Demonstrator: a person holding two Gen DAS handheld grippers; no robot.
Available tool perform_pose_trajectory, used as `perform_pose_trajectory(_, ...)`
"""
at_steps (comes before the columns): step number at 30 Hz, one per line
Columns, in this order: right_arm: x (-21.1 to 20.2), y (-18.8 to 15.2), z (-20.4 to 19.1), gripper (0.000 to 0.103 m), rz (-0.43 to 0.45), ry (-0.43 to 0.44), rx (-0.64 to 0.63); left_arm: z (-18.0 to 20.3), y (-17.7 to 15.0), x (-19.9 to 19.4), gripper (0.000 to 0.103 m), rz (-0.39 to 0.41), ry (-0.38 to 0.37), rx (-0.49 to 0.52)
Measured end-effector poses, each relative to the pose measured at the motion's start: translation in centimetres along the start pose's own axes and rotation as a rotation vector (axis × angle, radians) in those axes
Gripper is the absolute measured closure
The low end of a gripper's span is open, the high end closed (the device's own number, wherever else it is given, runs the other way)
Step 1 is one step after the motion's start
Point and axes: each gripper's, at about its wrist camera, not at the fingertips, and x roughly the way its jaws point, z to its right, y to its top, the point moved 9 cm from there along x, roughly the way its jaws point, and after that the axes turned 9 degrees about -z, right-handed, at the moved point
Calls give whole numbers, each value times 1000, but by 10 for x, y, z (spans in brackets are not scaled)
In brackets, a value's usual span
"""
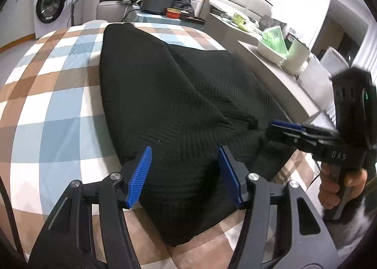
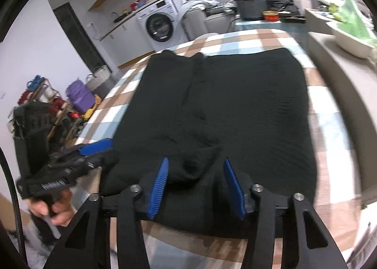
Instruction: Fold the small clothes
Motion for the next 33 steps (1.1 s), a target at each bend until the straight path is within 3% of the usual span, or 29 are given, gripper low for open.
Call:
perform_pose_trajectory(3,17,0,4,64,-45,-26,46,5,-3,10,48,-8,14,27)
perform_pose_trajectory(7,26,-4,1,91,-74,13,73,12,-6,14,47,-18,21,58)
perform_pose_trajectory(10,8,-1,-14,93,-20,51,31,12,-7,7,47,-11,4,50)
perform_pose_trajectory(12,-11,1,-25,94,13,102,16,10,-6,0,47,0,-27,21)
perform_pose_trajectory(15,-28,-7,-34,94,-4,131,-1,5,-5,-11,47,14,-47,-10)
perform_pose_trajectory(21,1,-46,3,93,-189,-122,5,-1,-6,-11,47,13,-42,-28)
perform_pose_trajectory(23,-3,-44,4,89,-164,-107,14,3,-8,-5,47,1,-28,-6)
perform_pose_trajectory(25,-16,-29,2,85,-81,-91,21,4,-12,2,47,-10,16,29)
perform_pose_trajectory(28,-22,-5,-3,69,5,-44,29,6,-17,14,46,-43,48,56)
perform_pose_trajectory(33,9,24,-17,67,-7,24,30,12,-28,22,37,-70,90,123)
